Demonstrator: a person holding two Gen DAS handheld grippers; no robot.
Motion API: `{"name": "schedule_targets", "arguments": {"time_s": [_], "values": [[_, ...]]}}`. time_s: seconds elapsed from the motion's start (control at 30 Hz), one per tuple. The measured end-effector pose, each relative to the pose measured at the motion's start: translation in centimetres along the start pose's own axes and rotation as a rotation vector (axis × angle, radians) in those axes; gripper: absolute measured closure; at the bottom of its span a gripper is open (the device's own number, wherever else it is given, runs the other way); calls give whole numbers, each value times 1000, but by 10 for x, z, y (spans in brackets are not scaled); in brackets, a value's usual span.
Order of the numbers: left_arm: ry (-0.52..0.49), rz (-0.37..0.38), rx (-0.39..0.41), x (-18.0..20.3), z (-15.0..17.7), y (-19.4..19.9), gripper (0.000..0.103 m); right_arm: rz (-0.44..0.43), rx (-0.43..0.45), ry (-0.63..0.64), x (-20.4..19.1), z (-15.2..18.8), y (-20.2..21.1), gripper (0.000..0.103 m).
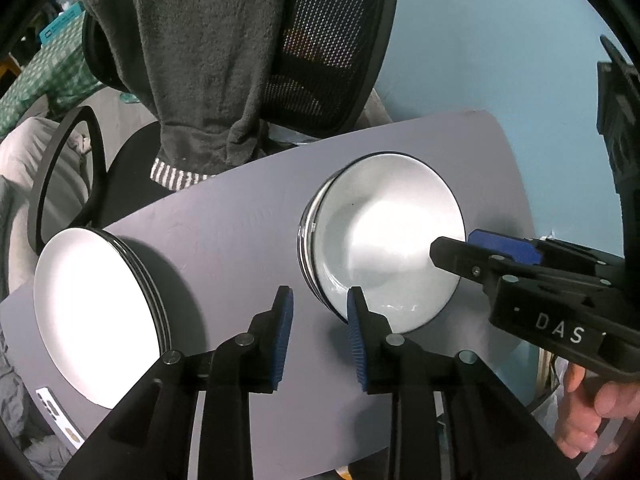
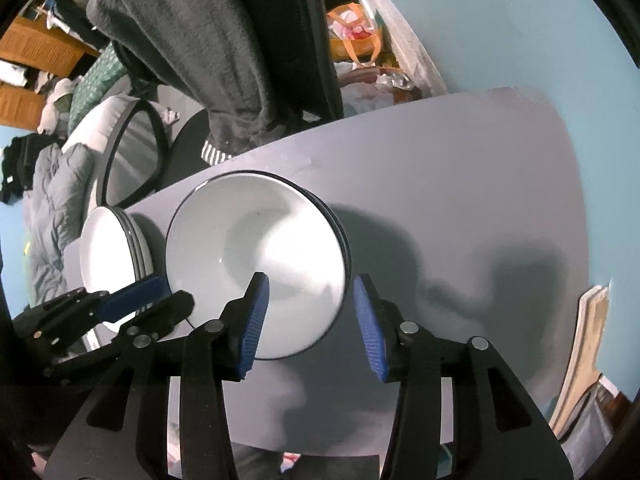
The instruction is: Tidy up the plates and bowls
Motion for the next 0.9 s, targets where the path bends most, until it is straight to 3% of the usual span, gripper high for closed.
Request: {"name": "schedule_targets", "arguments": {"time_s": [0.17,0.3,0.53,0.67,0.9], "values": [[7,11,0,-2,8,5,73,21,23,9,3,7,8,53],[48,31,10,-6,13,7,56,51,46,33,7,15,16,53],[105,50,-19,-9,13,-2,56,89,68,101,8,15,21,45],[145,60,-15,-11,9,-4,47,89,55,118,10,8,16,41],[238,80,-41,-18,3,-18,47,62,19,160,11,-5,5,40]]}}
Point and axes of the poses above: each gripper's, at about its wrist camera, not at the fingertips, and y roughly against the way its jaws point, x to its right, z to its underside, the point moved 7 cm from there along -y, roughly the way its jaws point, and after that the axes turned 3 degrees about -z, right-handed, at the moved point
